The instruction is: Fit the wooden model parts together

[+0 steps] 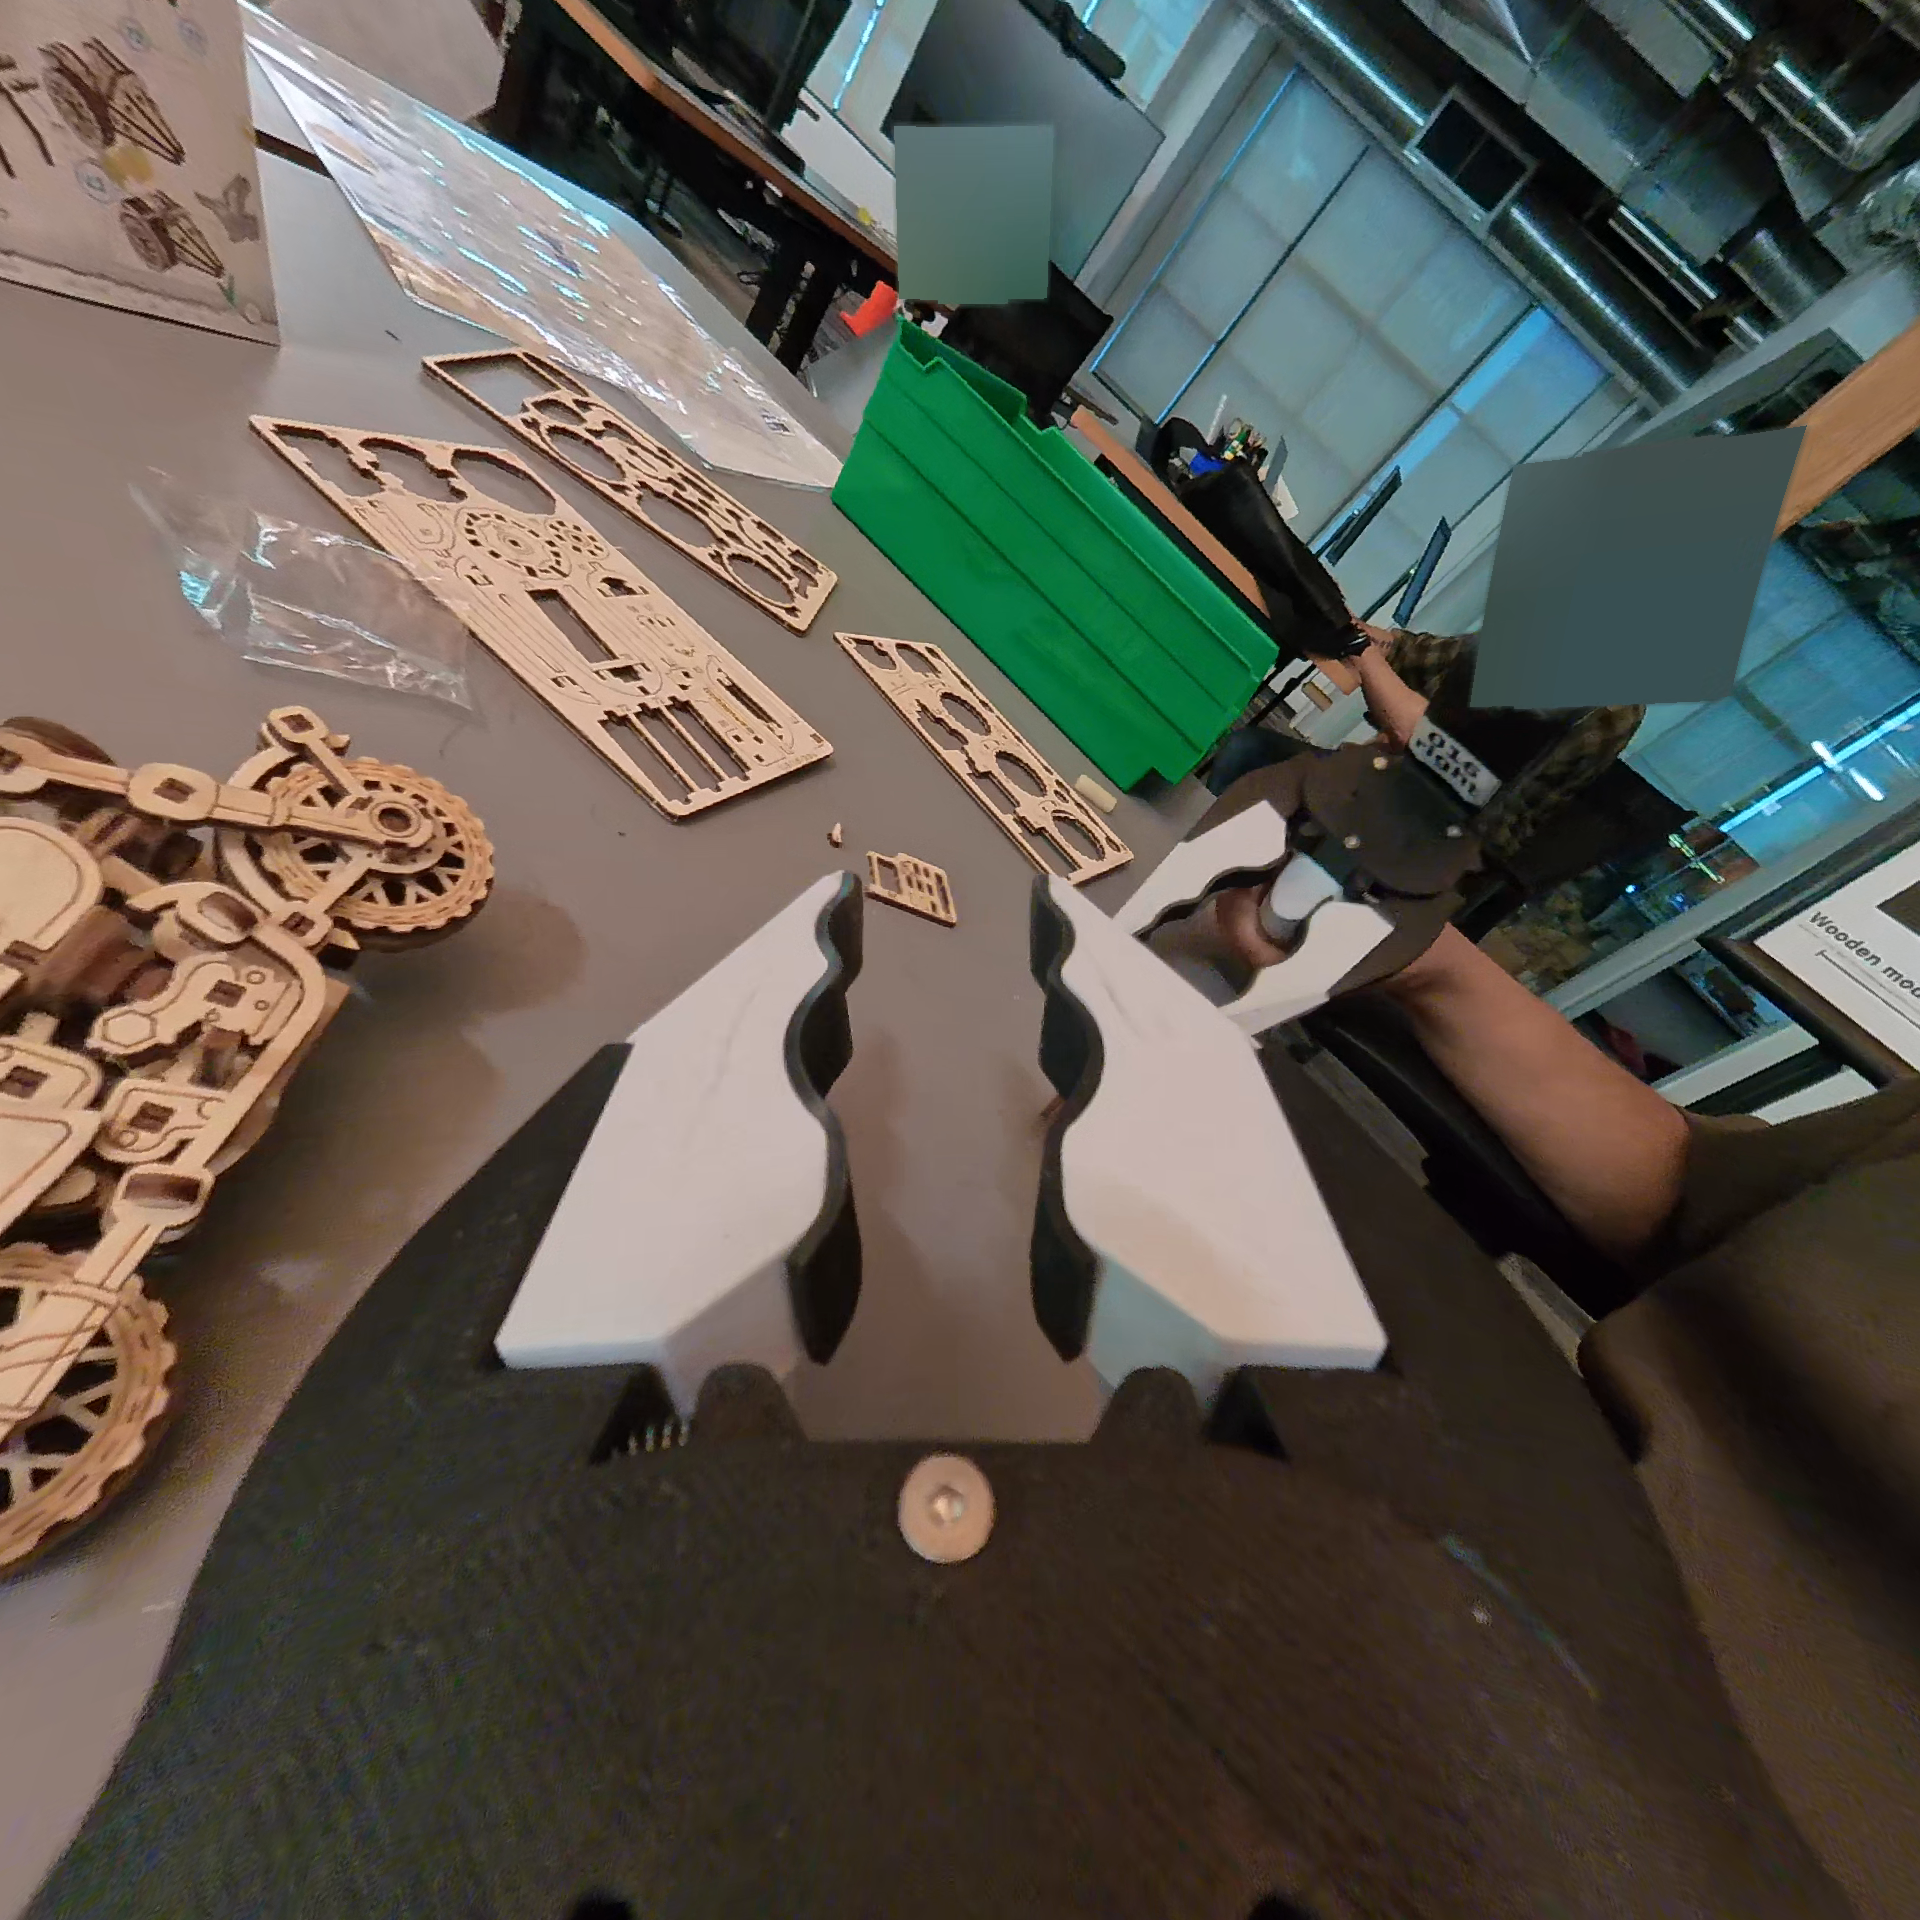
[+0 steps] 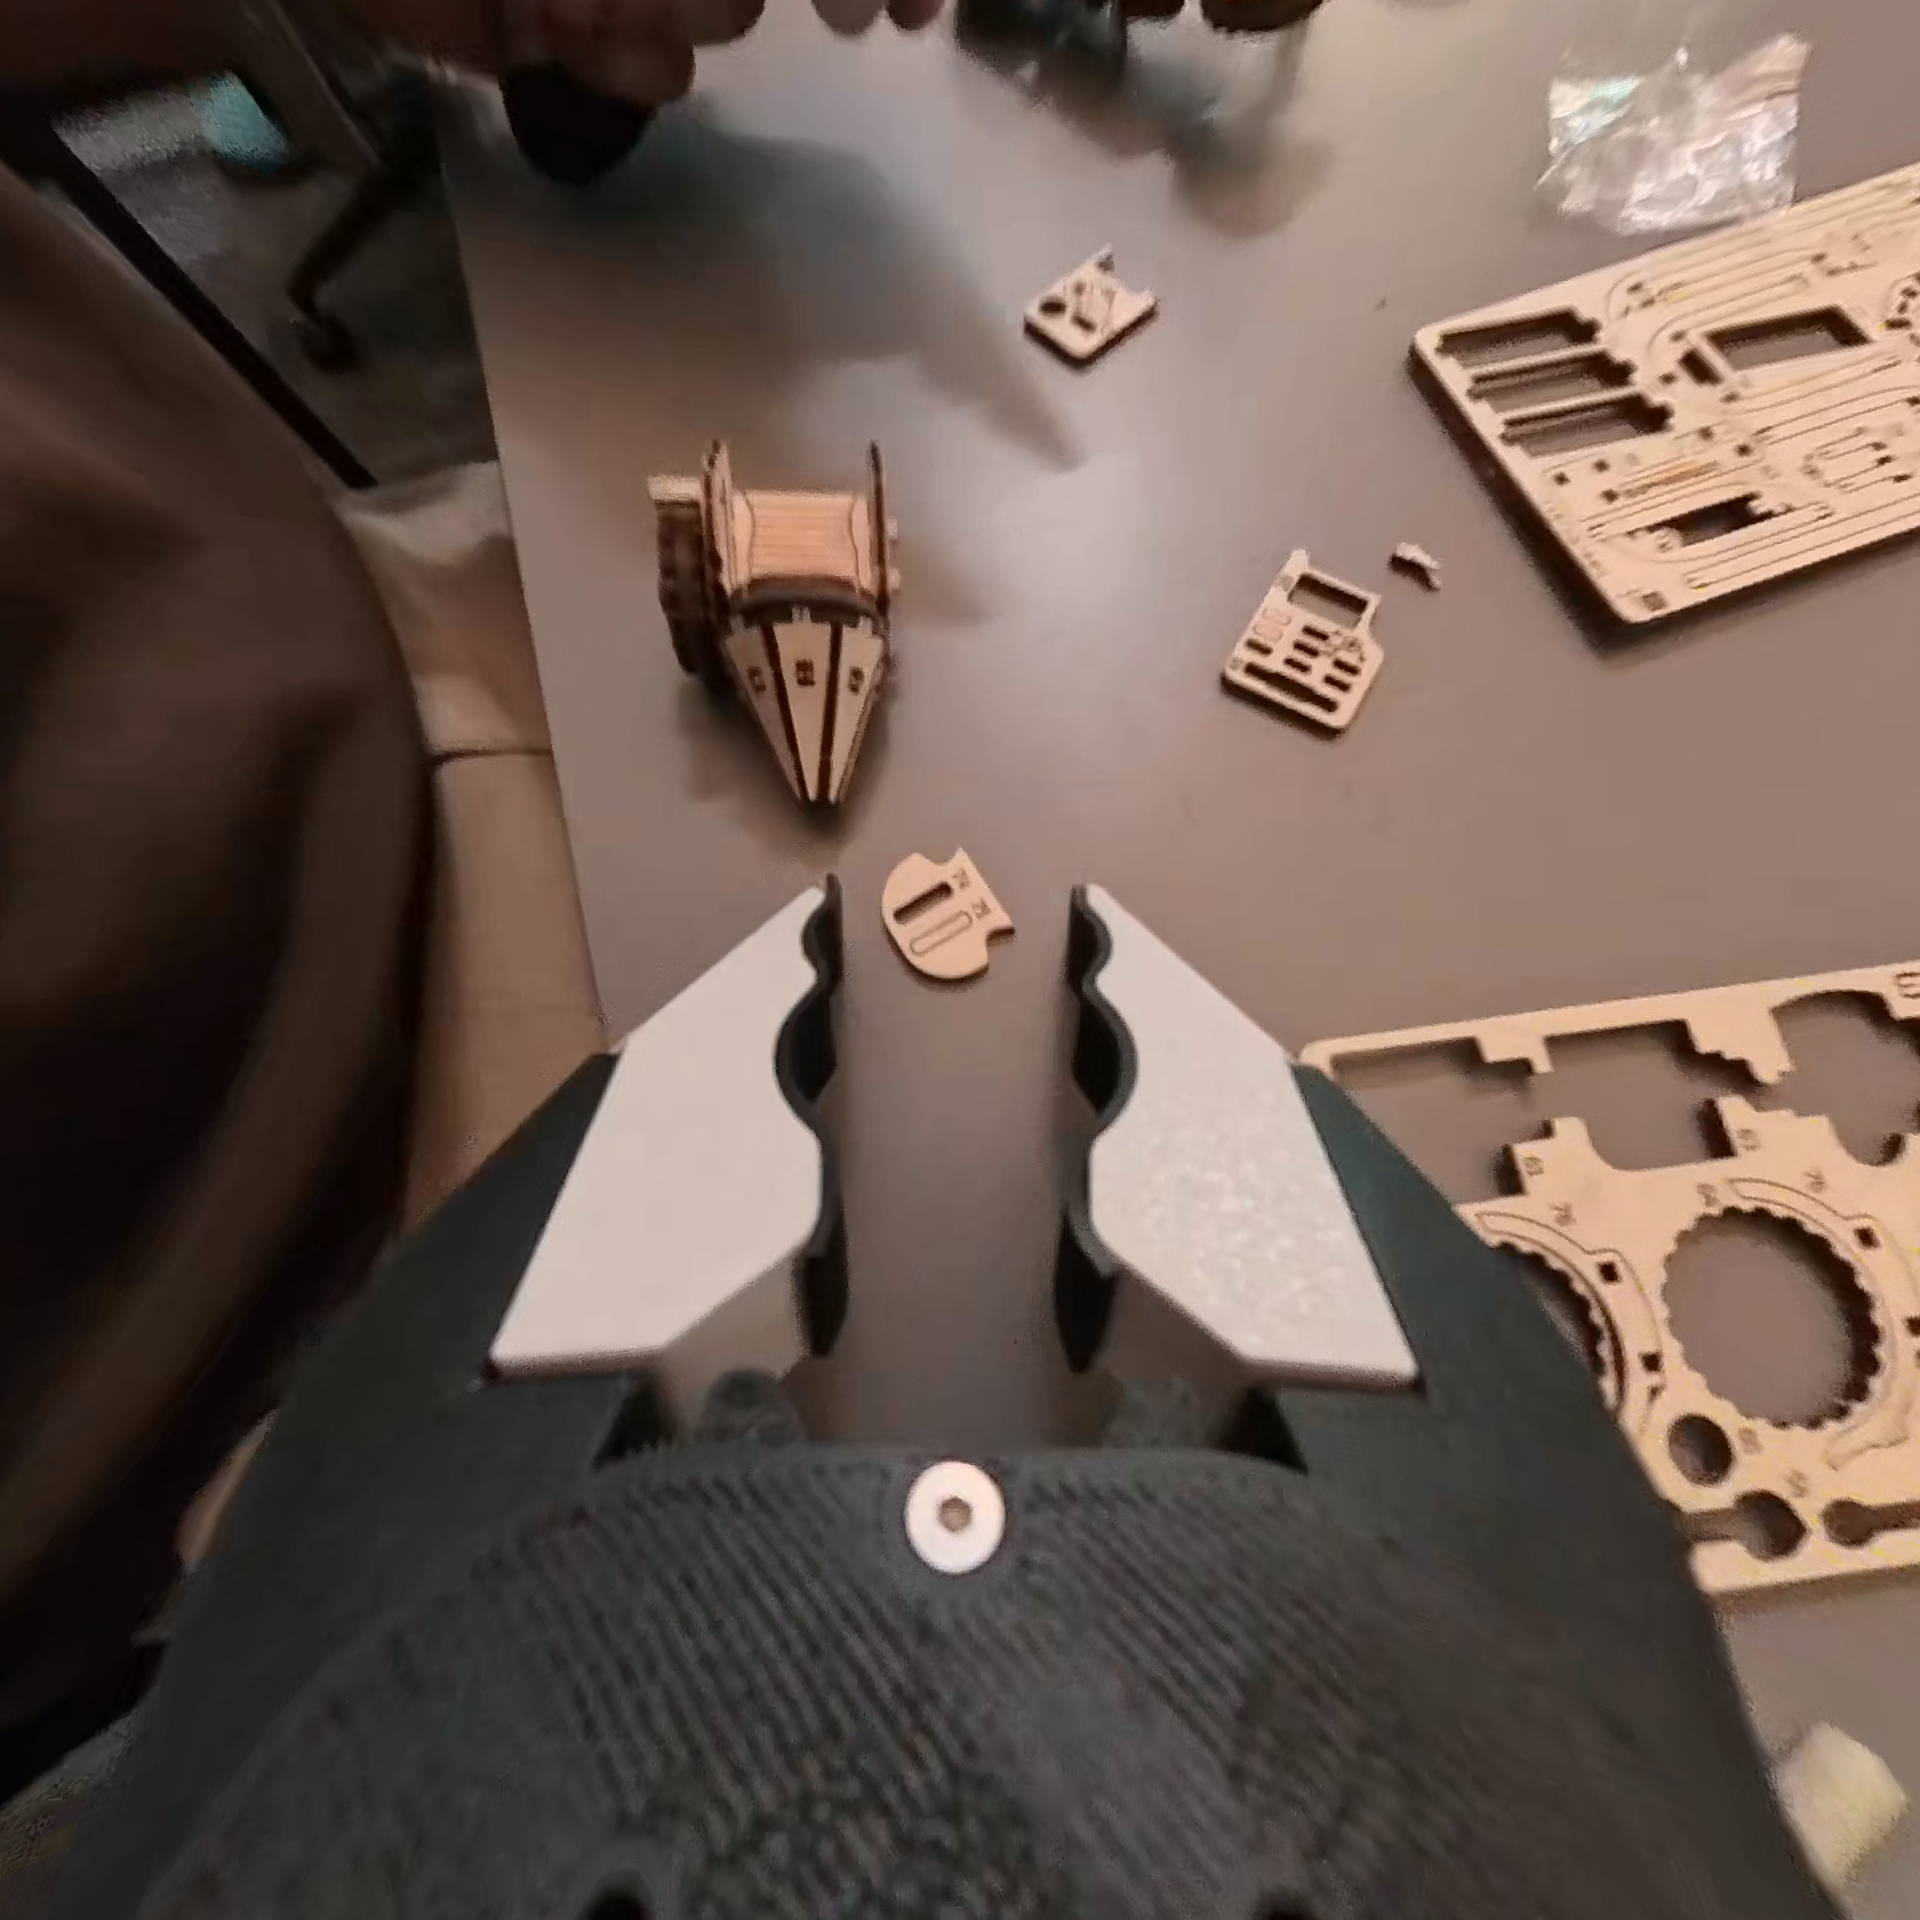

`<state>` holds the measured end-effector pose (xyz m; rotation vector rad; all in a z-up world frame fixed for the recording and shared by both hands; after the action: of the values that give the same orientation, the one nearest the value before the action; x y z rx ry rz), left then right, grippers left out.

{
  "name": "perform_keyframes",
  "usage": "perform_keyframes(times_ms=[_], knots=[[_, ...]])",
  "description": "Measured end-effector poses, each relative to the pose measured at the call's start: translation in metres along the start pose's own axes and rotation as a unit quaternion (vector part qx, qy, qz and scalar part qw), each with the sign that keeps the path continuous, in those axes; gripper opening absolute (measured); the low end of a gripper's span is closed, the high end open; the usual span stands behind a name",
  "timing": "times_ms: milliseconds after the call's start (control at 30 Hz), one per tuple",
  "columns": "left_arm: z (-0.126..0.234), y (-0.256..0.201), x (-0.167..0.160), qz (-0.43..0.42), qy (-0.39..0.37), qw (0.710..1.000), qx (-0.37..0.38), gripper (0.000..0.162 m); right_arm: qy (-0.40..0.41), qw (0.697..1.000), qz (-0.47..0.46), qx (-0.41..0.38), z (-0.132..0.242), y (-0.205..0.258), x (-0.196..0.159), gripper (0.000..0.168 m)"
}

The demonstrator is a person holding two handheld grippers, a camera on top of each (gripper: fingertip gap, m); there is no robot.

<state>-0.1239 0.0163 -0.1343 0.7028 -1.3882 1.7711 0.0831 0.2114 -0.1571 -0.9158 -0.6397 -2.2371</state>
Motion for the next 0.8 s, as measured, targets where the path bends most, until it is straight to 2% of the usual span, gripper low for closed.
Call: perform_keyframes(times_ms=[33,100,167,267,367,500,667,800], knots=[[-0.001,-0.001,-0.001,-0.001,0.002,1.0,-0.004,0.03,0.011,1.0,0.006,-0.007,-0.002,0.0,-0.002,0.042],[-0.002,-0.005,-0.002,-0.006,0.006,1.0,-0.013,0.03,0.013,1.0,0.014,-0.009,-0.005,0.001,-0.002,0.038],[-0.003,-0.008,-0.003,-0.015,0.011,1.0,-0.02,0.03,0.016,1.0,0.018,-0.007,-0.006,0.002,-0.001,0.024],[-0.005,-0.014,-0.006,-0.022,0.02,0.999,-0.042,0.031,0.018,0.999,0.033,-0.036,-0.004,0.003,0.005,0.023],[-0.01,-0.024,-0.012,0.01,0.043,0.996,-0.079,0.034,-0.05,0.993,0.074,-0.072,0.006,0.011,0.025,0.023],[-0.018,-0.047,-0.019,0.098,0.059,0.983,-0.144,0.044,-0.128,0.975,0.14,-0.114,0.014,0.032,0.051,0.023],[-0.026,-0.067,-0.031,0.164,0.097,0.964,-0.188,0.026,-0.128,0.955,0.206,-0.172,0.007,0.053,0.066,0.023],[-0.027,-0.071,-0.034,0.165,0.108,0.96,-0.2,0.015,-0.121,0.951,0.215,-0.188,0.001,0.057,0.07,0.023]])
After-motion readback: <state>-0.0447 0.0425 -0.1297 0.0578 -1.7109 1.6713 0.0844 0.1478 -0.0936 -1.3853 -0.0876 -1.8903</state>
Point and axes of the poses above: each gripper's, where its closed fingertips meet, z back along the fingers, x out of its top, y = z × x across the jaws, the point moved 9 cm from there along z, back along the fingers, and after that the axes turned 13 degrees about x, right-handed, at the moved point
